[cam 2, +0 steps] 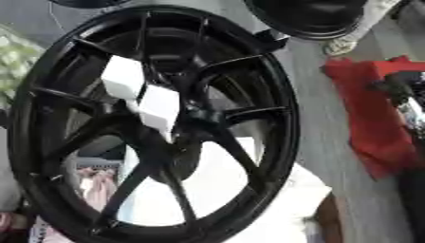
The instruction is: Pull the pin out of the wheel hub.
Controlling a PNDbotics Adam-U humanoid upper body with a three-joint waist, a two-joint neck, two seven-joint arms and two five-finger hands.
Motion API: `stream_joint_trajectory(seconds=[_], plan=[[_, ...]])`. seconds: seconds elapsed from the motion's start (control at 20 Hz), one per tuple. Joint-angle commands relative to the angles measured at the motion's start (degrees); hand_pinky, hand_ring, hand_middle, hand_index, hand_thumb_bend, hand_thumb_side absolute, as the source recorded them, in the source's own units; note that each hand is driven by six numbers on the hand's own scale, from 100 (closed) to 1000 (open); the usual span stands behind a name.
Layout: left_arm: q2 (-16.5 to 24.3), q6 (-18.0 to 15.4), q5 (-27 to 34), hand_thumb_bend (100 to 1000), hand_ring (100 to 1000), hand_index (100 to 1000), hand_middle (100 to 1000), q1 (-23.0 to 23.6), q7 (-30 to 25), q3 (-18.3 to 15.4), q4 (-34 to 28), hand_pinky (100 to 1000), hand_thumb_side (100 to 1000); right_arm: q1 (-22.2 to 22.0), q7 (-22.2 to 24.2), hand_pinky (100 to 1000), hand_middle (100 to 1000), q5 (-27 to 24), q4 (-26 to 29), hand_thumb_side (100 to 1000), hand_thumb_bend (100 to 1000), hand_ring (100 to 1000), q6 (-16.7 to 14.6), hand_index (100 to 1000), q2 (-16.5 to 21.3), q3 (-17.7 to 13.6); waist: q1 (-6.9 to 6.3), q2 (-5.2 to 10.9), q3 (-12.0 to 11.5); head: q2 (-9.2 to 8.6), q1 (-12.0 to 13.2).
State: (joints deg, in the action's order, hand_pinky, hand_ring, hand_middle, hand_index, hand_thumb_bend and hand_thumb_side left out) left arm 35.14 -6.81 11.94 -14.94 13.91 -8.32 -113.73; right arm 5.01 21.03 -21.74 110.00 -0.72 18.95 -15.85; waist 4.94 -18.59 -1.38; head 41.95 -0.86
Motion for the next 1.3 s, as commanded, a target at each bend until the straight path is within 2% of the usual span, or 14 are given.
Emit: stream_joint_trajectory(seconds=[0.05, 0.35, 0.55, 0.7, 1.05, 1.3], plan=[[5.4, -1.1, -1.0, 100, 459, 753, 585, -0.9, -1.5, 1.1, -0.9, 873, 576, 0.2, 0.3, 990, 551, 0.2, 0.6, 280, 157, 739, 0.0, 663, 1.2, -0.1, -0.56, 0.83, 0.0, -0.12, 0.0], [17.3, -4.3, -5.1, 100, 459, 757, 596, -3.4, -9.0, 5.9, -0.9, 851, 531, 0.0, 0.6, 990, 551, 0.4, 0.5, 280, 157, 740, 0.1, 663, 1.7, 0.1, -1.24, 1.27, 0.1, 0.16, -0.8], [25.0, -5.0, -7.6, 100, 476, 760, 608, -6.0, -15.4, 8.4, -0.9, 834, 479, -0.5, 0.7, 991, 552, 0.6, 0.3, 281, 155, 741, 0.1, 664, 2.2, 0.1, -1.7, 1.7, -0.1, 0.67, -1.1], [29.3, -5.7, -9.9, 100, 497, 761, 617, -8.3, -20.0, 10.3, -0.9, 823, 443, -0.8, 0.8, 990, 552, 0.8, 0.2, 282, 154, 741, 0.0, 664, 2.6, 0.2, -2.01, 1.96, -0.2, 1.0, -1.5], [34.6, -8.3, -14.3, 100, 592, 771, 650, -13.9, -33.0, 16.0, -0.9, 808, 419, -1.3, 1.2, 990, 552, 1.3, -0.1, 283, 153, 741, -0.3, 664, 3.6, 0.6, -2.88, 2.55, -0.2, 1.41, -2.2], [35.6, -10.2, -17.9, 100, 699, 788, 688, -18.4, -47.8, 19.7, -0.9, 807, 519, -1.8, 1.3, 990, 552, 1.5, -0.2, 284, 151, 741, -0.4, 664, 4.1, 0.6, -3.5, 2.91, 0.3, 1.57, -2.0]])
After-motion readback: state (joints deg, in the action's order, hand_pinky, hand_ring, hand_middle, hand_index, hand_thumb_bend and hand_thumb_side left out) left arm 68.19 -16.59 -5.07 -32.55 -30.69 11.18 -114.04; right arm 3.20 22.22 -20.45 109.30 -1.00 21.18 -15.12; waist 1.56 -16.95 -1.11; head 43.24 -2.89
